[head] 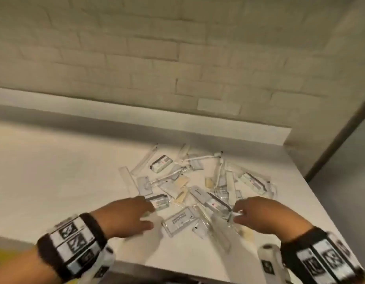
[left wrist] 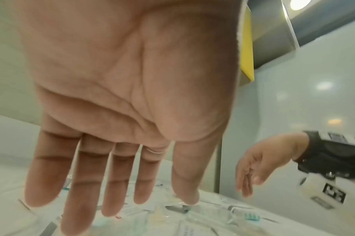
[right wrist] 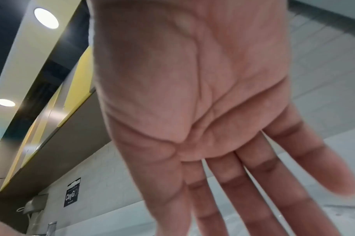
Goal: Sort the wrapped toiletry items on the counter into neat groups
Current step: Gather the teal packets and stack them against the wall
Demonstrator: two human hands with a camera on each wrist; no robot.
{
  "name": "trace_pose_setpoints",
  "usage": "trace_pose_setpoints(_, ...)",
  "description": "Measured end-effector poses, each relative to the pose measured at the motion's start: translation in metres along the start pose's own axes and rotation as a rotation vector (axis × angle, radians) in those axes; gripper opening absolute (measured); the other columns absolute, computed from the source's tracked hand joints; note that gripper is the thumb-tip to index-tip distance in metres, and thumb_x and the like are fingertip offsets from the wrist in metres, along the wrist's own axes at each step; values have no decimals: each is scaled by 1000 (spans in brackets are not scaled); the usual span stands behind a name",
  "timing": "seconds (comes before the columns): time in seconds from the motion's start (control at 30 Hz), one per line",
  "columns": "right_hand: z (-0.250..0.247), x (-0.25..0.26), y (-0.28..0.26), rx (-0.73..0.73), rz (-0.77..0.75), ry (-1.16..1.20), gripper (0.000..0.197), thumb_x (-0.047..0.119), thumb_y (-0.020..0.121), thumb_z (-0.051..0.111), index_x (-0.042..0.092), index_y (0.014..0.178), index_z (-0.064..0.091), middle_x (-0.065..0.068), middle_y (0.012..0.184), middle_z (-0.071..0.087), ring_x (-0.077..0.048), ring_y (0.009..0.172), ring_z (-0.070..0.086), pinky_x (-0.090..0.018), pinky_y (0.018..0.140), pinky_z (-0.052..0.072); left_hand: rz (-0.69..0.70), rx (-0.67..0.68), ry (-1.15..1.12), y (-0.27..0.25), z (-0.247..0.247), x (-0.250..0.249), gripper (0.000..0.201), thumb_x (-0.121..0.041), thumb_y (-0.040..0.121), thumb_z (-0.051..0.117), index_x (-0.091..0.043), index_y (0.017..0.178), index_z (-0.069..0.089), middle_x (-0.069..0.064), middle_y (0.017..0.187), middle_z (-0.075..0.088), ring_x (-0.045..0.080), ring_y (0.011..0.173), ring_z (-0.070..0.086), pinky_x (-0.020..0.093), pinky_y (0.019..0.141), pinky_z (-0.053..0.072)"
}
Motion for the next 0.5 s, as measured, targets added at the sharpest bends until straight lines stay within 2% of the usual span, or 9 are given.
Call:
trace_pose_setpoints(0.03,-3,3,7,22,-4,-15,39,51,89,48,39,124,56,11,132,56,-13,117,53,-29,93,43,-20,-1,41,11,-2,1,56,-56,91,46,-33,141,38,-7,140,43,15,125,47,27,102,38)
trace_pose_setpoints(0.1,-10,5,19,42,-14,-45,35,49,89,50,38,123,57,11,129,57,-13,114,53,-29,90,43,-56,-32,119,28,-6,1,55,-52,89,49,-30,140,39,-1,135,44,21,121,50,35,99,42)
trace_pose_setpoints(0.2,-15,11,32,75,-31,-76,35,43,90,54,34,124,58,9,126,59,-15,111,54,-29,88,44,-86,-27,162,49,-4,0,55,-49,87,52,-27,136,41,2,129,46,24,117,51,36,93,44)
trace_pose_setpoints(0.3,-11,16,52,65,-10,-61,32,37,90,56,23,117,63,3,116,64,-17,102,60,-33,88,50,-116,-17,216,64,-1,-1,58,-48,84,55,-21,134,42,4,129,48,25,116,51,36,90,44)
trace_pose_setpoints(0.4,2,23,74,22,10,41,37,46,85,60,18,109,61,0,105,62,-18,92,61,-33,82,52,-122,-26,253,78,0,-8,59,-46,83,59,-18,132,44,5,128,49,25,116,52,35,89,44)
trace_pose_setpoints(0.5,6,25,88,-26,-17,60,51,57,77,64,17,108,60,-3,105,57,-21,94,59,-37,83,53,-102,-11,235,88,-4,-12,53,-45,82,60,-18,126,49,5,122,50,23,111,54,33,87,45)
Point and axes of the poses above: each hand's wrist, its own y-axis towards the middle knuckle, its own z-axis out of the palm, x = y × z, the point moved 1 cm from there along y, towards the middle knuckle
